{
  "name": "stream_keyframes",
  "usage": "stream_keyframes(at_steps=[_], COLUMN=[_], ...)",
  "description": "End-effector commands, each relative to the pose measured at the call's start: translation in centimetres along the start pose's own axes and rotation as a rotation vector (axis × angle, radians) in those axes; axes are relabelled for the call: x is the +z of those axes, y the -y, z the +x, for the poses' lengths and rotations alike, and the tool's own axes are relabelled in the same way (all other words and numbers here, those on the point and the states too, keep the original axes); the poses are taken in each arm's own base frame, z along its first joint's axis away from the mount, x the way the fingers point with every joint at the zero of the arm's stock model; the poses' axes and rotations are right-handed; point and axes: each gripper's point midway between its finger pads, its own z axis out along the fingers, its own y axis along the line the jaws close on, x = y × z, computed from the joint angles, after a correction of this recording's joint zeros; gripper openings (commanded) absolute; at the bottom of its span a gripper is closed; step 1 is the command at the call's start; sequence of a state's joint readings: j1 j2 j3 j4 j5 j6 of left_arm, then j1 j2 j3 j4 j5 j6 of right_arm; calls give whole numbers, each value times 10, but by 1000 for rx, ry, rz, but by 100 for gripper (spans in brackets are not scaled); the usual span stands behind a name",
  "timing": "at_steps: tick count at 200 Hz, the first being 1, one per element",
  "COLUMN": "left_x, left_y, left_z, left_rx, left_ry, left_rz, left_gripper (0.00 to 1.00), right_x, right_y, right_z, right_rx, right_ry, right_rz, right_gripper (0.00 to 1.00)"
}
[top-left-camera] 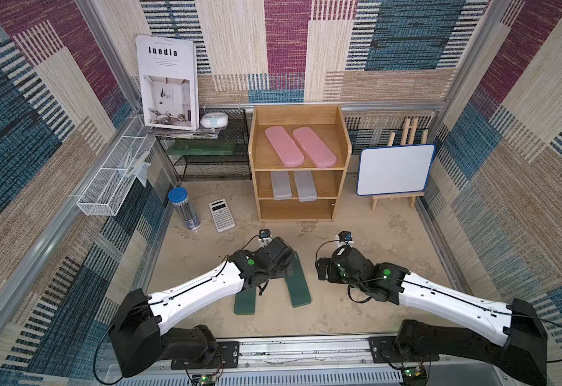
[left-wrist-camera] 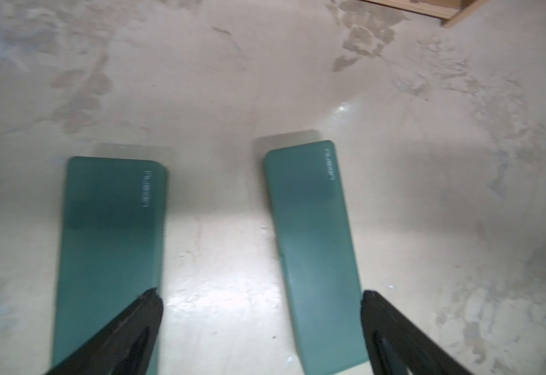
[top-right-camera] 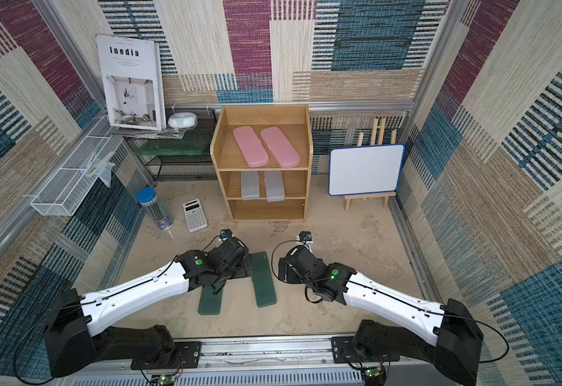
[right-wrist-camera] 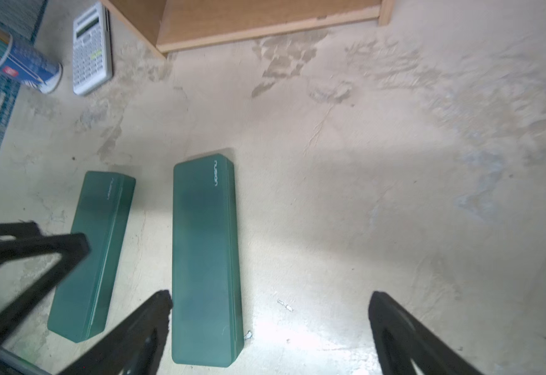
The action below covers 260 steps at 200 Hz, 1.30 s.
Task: Place the pencil cases on the shelf according to color
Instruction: Pick up the pencil case from the center of the board.
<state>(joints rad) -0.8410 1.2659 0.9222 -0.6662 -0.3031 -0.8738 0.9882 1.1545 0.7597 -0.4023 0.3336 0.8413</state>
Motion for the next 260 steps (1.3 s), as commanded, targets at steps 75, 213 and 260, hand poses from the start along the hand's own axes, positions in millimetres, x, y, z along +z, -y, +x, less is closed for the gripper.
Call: stream_keyframes(at_steps=[75, 213, 260], left_x=[-13, -7, -5], left_y=[-117, -132, -129], left_z=[-7, 0, 0], left_rx=[-195, -311, -324], left_ry=[52, 54, 64], left_rz=[-103, -41, -8], left_gripper=[99, 99, 99], right_x=[36, 68, 70], right_y=[-48, -53, -43], right_z=[78, 130, 139], right_rx=[-123, -258, -259], right_ry=[-239, -428, -445], right_rz=[54, 215, 256], right_gripper=[97, 95, 90])
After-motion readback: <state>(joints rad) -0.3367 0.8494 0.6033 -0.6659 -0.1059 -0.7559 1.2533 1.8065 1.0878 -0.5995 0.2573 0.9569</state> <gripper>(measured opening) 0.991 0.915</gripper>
